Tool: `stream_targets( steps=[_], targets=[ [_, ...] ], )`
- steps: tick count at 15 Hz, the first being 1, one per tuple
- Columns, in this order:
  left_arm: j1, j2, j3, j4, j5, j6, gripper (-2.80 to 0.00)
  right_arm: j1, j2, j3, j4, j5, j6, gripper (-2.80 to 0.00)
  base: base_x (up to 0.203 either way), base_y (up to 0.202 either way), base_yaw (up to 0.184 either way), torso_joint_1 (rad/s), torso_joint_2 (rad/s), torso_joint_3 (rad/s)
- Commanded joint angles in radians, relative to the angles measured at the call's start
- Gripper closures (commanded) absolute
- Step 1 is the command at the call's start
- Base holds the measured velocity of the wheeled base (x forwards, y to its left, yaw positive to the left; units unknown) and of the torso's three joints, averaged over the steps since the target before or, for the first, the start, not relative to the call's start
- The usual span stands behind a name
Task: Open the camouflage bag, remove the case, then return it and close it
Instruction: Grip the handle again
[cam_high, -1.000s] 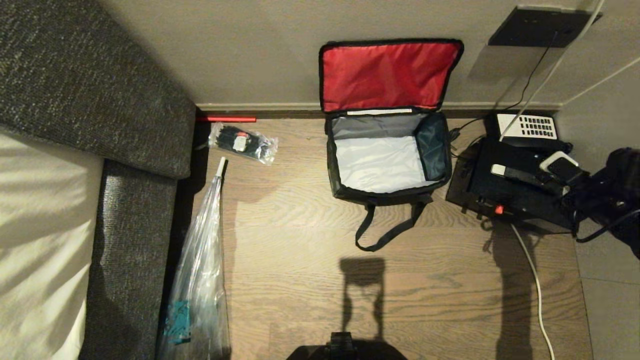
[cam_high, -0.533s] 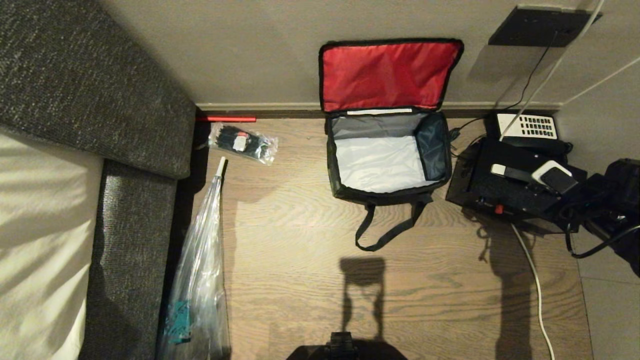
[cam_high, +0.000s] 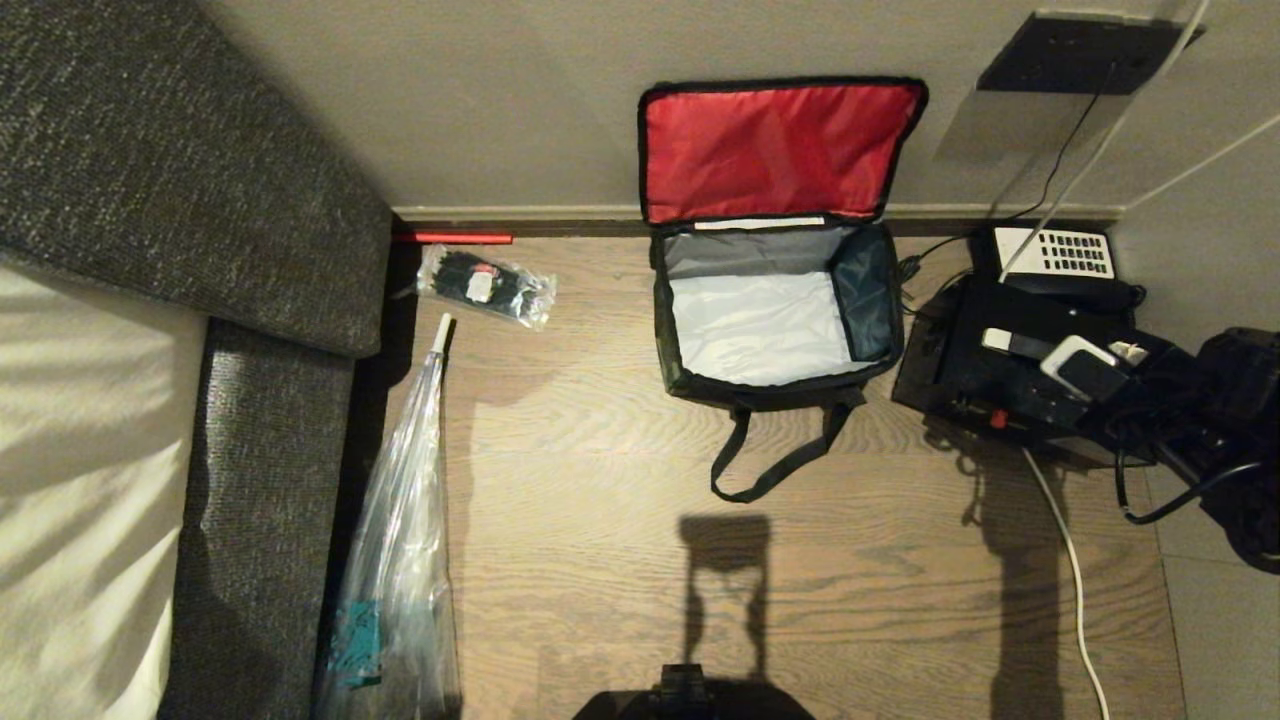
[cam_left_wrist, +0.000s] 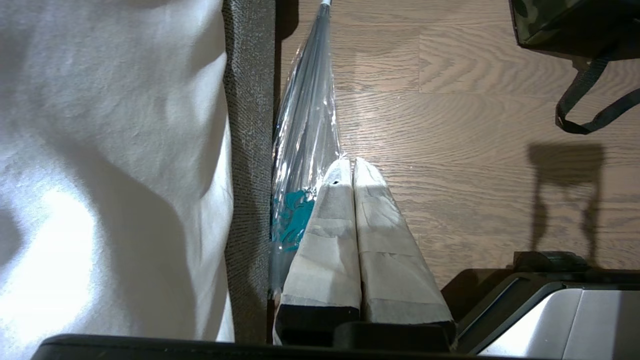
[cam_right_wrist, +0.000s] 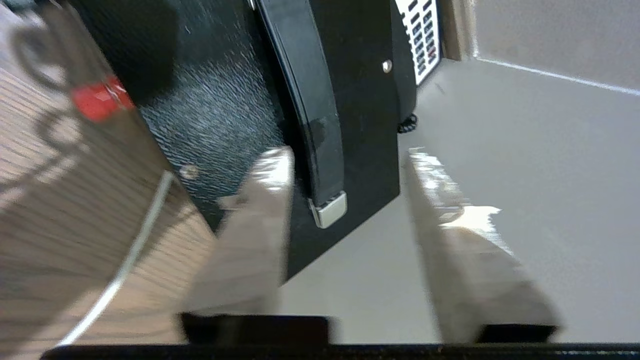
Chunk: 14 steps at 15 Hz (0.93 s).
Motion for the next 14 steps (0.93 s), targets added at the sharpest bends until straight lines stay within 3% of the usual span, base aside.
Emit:
stream_targets(
  steps=[1,5,14],
  targets=[
    [0.000,0.001,0.002,0.000,0.000,0.000,0.00,-0.001,0.039,-0.005,-0.039,-0.011,-0.050,-2.80,0.000,0.000,0.000,0.000,0.00,0.000],
    [0.000,0.001,0.002,0.000,0.000,0.000,0.00,-0.001,0.129,-0.015,-0.212,-0.094,-0.135,-2.80,0.000,0.000,0.000,0.000,0.00,0.000],
    [0.000,0.001,0.002,0.000,0.000,0.000,0.00,-0.001,0.228,-0.025,-0.313,-0.147,-0.207,-2.80,0.000,0.000,0.000,0.000,0.00,0.000]
  ],
)
